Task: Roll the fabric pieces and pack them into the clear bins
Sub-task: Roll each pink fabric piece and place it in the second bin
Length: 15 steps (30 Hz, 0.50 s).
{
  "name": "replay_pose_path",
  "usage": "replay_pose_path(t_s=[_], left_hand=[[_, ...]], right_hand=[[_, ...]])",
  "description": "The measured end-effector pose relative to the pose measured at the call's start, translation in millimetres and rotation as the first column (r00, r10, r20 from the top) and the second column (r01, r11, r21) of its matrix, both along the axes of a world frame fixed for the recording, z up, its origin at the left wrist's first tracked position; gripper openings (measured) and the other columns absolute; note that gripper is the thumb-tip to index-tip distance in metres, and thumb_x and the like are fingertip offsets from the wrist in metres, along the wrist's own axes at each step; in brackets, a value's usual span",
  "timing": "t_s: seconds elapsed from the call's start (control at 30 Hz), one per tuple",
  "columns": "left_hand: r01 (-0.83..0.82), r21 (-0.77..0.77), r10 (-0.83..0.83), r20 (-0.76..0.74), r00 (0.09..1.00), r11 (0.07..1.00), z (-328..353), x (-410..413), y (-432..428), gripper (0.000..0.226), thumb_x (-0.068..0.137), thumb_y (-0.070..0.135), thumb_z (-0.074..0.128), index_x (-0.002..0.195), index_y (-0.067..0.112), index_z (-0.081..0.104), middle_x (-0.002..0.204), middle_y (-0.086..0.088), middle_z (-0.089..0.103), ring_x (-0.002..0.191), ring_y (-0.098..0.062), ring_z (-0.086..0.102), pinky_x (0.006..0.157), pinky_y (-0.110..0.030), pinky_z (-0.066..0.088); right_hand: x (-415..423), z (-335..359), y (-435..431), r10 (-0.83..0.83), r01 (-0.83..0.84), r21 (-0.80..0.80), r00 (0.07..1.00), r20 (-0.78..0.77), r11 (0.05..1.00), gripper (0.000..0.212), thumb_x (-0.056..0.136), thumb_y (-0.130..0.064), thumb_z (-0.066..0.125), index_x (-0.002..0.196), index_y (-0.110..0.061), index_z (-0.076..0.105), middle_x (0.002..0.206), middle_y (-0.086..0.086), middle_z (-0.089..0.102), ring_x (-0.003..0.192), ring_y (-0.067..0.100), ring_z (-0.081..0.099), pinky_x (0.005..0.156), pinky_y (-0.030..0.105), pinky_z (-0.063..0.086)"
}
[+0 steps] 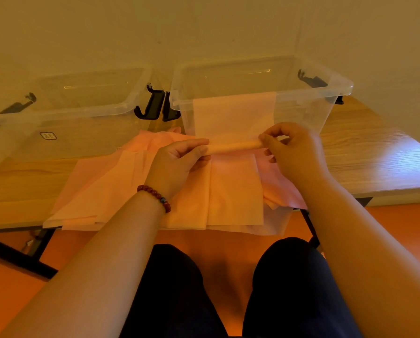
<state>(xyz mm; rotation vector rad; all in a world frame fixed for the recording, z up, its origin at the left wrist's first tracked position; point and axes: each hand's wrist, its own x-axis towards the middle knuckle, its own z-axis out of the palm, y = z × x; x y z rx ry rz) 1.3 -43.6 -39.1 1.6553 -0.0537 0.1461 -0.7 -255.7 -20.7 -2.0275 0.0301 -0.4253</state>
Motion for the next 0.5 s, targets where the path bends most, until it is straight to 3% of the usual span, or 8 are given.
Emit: replay_pose_path(t_s=[0.17, 0.3, 0.4, 0.5], left_hand=[[0.013, -0.056, -0.015, -0.032, 0.999, 0.998, 0, 0, 1, 0.015, 0.09, 0.012, 0.062, 0.091, 0.025, 0.071, 0.08, 0.012, 0.074, 0.087, -0.01, 0.069, 0.087, -0.031, 0.054], [0.022, -0.041, -0.023, -0.013, 1.0, 0.999, 0, 0, 1, 0.018, 0.095, 0.016, 0.055, 0.092, 0.023, 0.071, 0.086, 0.008, 0.073, 0.085, -0.01, 0.069, 0.083, -0.029, 0.055], [0.029, -0.003, -0.029, 0.007, 1.0, 1.0, -1, 0, 1, 0.019, 0.097, 0.02, 0.053, 0.093, 0.025, 0.071, 0.087, 0.003, 0.072, 0.083, -0.009, 0.069, 0.078, -0.026, 0.056], [0.036, -0.016, -0.036, 0.009, 0.999, 0.999, -1, -1, 0, 0.017, 0.095, 0.017, 0.055, 0.093, 0.023, 0.071, 0.09, 0.004, 0.071, 0.082, -0.007, 0.069, 0.076, -0.023, 0.056]], right_hand=[[-5, -2, -7, 0.057, -0.056, 0.047, 0.998, -0.022, 0.997, 0.013, 0.086, -0.028, 0.072, 0.082, -0.037, 0.063, 0.082, -0.005, 0.067, 0.063, 0.001, 0.061, 0.066, 0.022, 0.052], [-10, -10, -11, 0.098, -0.089, 0.12, 0.993, -0.063, 0.989, 0.02, 0.086, -0.022, 0.073, 0.087, -0.041, 0.063, 0.084, -0.003, 0.069, 0.065, 0.002, 0.061, 0.067, 0.028, 0.052], [-11, -12, -11, 0.088, -0.081, 0.158, 0.995, -0.043, 0.984, 0.013, 0.088, -0.025, 0.07, 0.087, -0.037, 0.065, 0.077, -0.008, 0.069, 0.062, -0.002, 0.061, 0.059, 0.023, 0.051], [-10, -11, -12, 0.099, -0.087, 0.223, 0.994, -0.041, 0.971, 0.008, 0.089, -0.023, 0.068, 0.087, -0.031, 0.067, 0.081, -0.012, 0.069, 0.072, 0.001, 0.067, 0.065, 0.02, 0.055]])
